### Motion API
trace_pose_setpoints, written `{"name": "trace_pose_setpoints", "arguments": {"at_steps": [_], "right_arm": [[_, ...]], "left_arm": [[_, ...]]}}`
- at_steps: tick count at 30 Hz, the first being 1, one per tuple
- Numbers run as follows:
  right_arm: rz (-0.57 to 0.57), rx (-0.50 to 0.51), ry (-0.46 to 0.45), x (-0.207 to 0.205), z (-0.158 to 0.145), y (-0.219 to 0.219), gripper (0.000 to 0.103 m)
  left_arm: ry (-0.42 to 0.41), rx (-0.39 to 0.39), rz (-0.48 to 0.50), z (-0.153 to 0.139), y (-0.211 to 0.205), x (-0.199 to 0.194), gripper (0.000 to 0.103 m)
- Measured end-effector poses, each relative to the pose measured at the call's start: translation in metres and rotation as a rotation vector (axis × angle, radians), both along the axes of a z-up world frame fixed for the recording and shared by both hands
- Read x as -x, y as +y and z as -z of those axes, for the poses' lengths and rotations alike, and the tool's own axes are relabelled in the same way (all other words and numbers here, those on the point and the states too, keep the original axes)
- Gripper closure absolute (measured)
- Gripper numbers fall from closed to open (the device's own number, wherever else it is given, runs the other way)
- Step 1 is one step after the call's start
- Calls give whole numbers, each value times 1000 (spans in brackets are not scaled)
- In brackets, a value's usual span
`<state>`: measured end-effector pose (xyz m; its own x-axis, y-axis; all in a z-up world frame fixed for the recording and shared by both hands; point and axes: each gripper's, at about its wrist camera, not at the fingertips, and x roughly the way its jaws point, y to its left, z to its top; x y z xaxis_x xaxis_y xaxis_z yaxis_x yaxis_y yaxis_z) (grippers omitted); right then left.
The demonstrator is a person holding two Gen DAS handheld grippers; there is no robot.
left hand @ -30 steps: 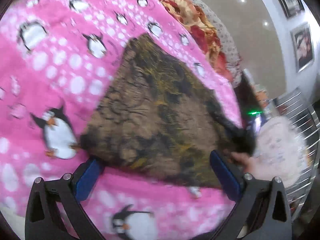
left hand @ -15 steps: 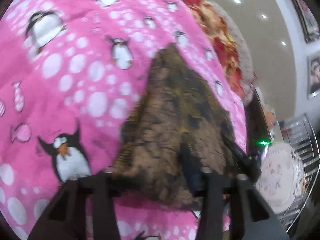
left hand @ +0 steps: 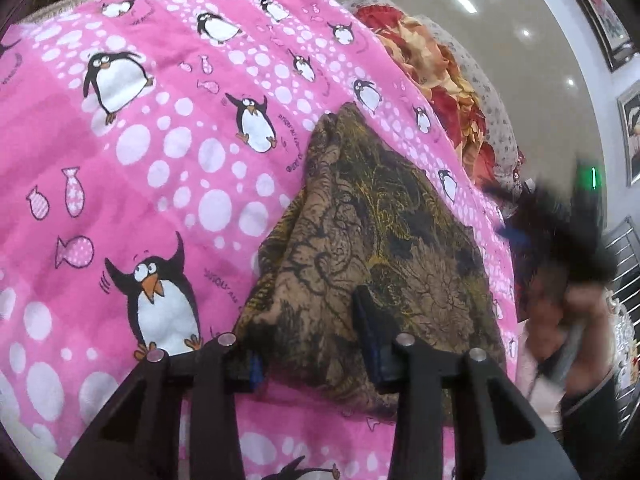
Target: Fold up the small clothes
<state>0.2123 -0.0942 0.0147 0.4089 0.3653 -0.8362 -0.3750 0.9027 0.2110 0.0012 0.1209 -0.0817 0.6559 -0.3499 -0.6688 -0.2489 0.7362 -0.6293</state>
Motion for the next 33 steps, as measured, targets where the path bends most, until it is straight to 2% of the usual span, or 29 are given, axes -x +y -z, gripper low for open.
{"name": "trace_pose_setpoints", "arguments": {"at_steps": [1,4,6,8,12,13,16,18,21,23,27,33], "right_arm": [[-56,-32,59,-6,0,21,0],[-143,-83,208,-25,7,78,0],[-187,-81,273,-37,13,109,0],[-202,-28,290,-41,19,128,0],[-264,97,315,-49,32,160,1],[-296,121,315,-50,34,168,2],[-324,192,319,-50,39,180,15],[-327,256,306,-51,41,186,30],[-325,297,301,-54,40,188,41],[-324,316,303,-55,41,189,44],[-339,367,262,-50,35,198,45],[-371,571,182,-32,41,230,45]], "left_arm": [[-2,-2,-2,0,0,1,68],[-22,-48,-11,-5,-3,5,92],[-57,-170,13,-20,-16,7,94],[-130,-288,55,-38,-34,10,94],[-214,-392,125,-55,-61,13,94],[-224,-396,138,-56,-65,13,94],[-247,-382,165,-60,-70,13,94],[-255,-370,176,-61,-71,12,94],[-262,-347,195,-63,-73,10,94],[-268,-339,198,-64,-74,8,94],[-274,-321,212,-64,-78,7,94],[-267,-299,222,-65,-80,7,94]]}}
